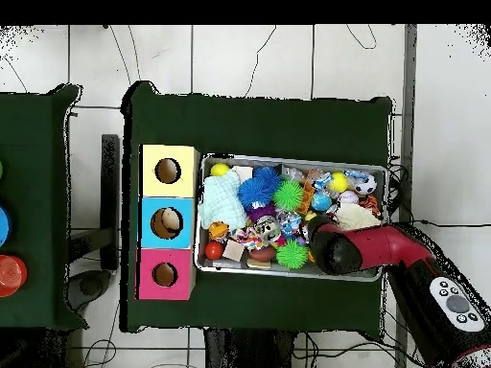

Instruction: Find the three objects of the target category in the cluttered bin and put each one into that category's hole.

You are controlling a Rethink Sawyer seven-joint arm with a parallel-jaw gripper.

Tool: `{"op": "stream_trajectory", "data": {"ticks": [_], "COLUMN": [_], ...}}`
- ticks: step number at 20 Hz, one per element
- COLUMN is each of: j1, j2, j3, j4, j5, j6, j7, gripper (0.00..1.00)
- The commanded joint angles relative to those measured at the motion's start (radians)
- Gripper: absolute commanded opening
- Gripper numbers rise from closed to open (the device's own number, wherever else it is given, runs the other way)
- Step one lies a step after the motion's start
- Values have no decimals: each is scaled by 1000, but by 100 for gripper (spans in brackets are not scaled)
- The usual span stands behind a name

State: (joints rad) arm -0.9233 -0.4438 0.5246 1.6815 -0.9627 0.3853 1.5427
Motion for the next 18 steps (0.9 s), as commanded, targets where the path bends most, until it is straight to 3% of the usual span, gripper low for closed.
{"op": "stream_trajectory", "data": {"ticks": [1, 3, 9, 18], "j1": [53, 69, 82, 107], "j2": [-3, -42, 3, 55], "j3": [-73, -88, -149, -193], "j4": [62, 90, 82, 47], "j5": [-97, -102, -66, -74], "j6": [-36, -53, 19, -16], "j7": [-13, 1, -2, 21], "gripper": [100, 100, 100, 100]}}
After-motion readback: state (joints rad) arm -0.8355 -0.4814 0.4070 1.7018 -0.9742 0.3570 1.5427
